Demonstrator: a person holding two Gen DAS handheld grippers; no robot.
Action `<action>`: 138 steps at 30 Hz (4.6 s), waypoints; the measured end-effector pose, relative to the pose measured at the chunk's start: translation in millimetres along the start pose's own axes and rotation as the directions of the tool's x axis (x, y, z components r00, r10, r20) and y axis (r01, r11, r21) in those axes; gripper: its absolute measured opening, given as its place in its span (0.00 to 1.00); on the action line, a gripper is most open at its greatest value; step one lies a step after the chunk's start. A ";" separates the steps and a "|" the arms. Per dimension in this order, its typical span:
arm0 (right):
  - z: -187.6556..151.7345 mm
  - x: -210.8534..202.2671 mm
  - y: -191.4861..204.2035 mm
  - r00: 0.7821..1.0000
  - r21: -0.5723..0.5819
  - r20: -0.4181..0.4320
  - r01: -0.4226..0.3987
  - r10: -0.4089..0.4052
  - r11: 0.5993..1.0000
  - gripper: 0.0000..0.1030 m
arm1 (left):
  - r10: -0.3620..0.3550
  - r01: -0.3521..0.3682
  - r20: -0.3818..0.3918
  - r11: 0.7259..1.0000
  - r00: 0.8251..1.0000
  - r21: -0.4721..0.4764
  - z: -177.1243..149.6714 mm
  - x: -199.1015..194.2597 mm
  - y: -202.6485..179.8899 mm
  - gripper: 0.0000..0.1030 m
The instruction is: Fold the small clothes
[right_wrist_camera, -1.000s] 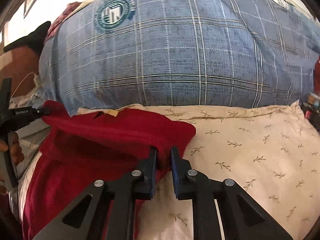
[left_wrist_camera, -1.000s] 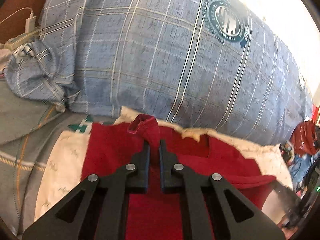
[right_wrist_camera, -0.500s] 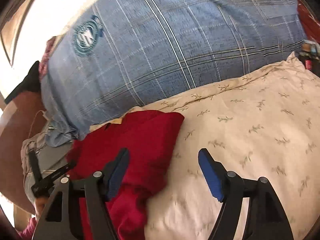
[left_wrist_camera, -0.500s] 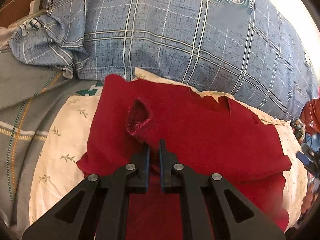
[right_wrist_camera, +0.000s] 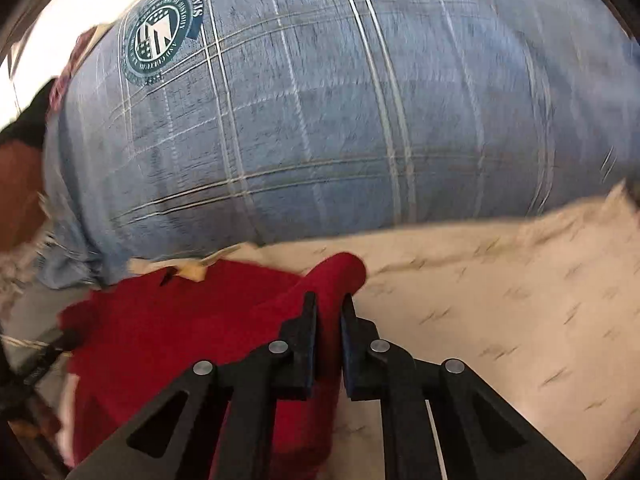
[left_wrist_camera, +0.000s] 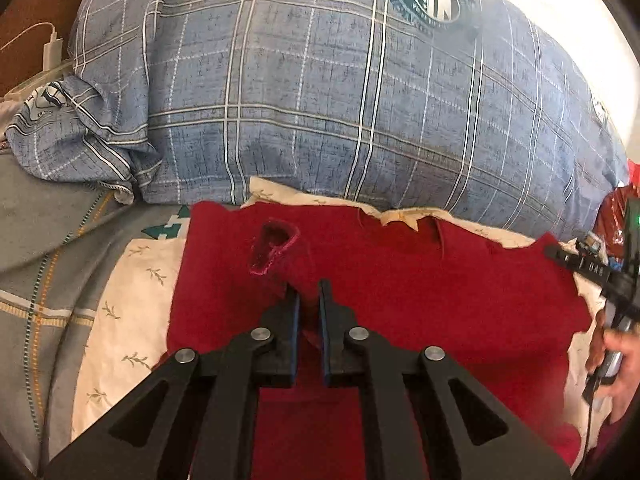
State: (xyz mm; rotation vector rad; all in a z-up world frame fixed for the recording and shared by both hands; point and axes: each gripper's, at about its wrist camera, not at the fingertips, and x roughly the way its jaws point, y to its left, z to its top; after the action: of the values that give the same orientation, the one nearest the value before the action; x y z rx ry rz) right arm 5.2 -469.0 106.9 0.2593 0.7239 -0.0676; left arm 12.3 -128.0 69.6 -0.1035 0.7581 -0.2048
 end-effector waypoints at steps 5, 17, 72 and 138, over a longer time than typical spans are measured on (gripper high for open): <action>-11.0 39.1 -8.3 0.989 -0.012 -0.131 0.064 -0.065 0.998 0.11 | 0.028 -0.027 -0.105 1.000 0.994 0.010 -13.9 27.8 -1.4 0.17; -44.7 -38.7 10.9 0.991 -0.020 -0.128 -0.045 0.042 0.999 0.41 | 0.017 -0.023 -0.095 0.998 0.995 -0.059 -12.1 5.6 12.2 0.49; -96.6 -75.0 -3.9 0.987 0.072 -0.157 -0.024 0.035 0.997 0.55 | 0.032 -0.038 -0.153 0.999 0.988 -0.038 -33.5 -25.5 33.1 0.70; -251.7 -165.3 11.9 0.867 0.171 -0.359 -0.302 0.345 0.938 0.54 | -0.043 0.057 -0.395 0.998 0.918 0.025 -213.0 -148.4 7.1 1.00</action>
State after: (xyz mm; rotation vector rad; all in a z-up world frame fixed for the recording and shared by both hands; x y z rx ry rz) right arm -279.4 -397.4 38.0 0.5066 1.0606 0.2740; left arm -238.9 -92.3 14.2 -0.0469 1.1556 -0.2932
